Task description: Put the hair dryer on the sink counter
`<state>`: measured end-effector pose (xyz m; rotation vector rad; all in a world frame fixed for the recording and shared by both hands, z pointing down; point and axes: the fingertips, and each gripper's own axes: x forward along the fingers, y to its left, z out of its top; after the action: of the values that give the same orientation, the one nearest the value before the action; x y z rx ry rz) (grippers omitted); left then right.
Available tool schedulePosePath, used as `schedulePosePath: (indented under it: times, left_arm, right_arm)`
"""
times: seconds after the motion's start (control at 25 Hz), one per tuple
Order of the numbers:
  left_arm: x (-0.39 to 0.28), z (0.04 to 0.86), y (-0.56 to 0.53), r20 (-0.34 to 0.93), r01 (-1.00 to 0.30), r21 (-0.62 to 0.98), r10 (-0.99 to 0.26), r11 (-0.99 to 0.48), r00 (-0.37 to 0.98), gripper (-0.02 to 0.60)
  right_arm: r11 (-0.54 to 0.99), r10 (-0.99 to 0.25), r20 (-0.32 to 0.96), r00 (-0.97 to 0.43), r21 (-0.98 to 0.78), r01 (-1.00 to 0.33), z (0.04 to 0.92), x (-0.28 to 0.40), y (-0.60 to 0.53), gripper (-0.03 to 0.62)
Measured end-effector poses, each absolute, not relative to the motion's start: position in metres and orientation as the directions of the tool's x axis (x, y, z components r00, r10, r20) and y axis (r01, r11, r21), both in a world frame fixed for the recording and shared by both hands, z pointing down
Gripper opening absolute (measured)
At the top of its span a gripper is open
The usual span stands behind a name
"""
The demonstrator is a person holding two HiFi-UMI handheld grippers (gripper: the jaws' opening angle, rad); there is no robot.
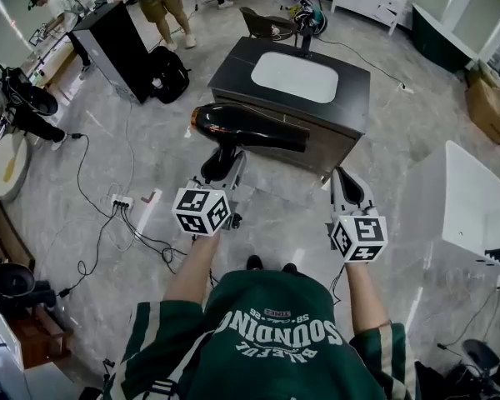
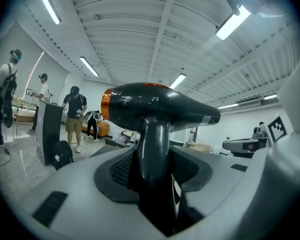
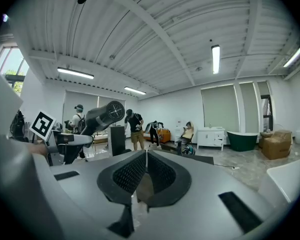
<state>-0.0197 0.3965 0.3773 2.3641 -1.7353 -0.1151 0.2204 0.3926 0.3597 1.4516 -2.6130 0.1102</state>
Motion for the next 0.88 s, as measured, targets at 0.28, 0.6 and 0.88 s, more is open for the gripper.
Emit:
schedulePosePath:
  times: [0.28, 0.6, 0.88]
  left_arm:
    - [-0.028, 0.383, 0.392, 0.063, -0.934, 0.208, -0.949, -0.289, 0.308, 0.192]
    - [-0.029, 0.386, 0.387, 0.063, -0.93, 0.214, -0.946, -0.297, 0.317, 0.192]
    - [-0.036, 0.393, 0.38, 0.074, -0.927, 0.228, -0.944, -0.297, 0.321, 0.192]
  right_arm:
    - [0.54, -0.825, 0.182, -0.534, -0.023, -0.841, 0.374, 0.208, 0.387, 0.044]
    - [0.549, -0.813, 0.211, -0.543, -0.033, -0.835, 0.385, 0.199, 0.386, 0.044]
    - [0.555, -0.807, 0.223, -0.547, -0.032, -0.832, 0.388, 0.189, 0.383, 0.044]
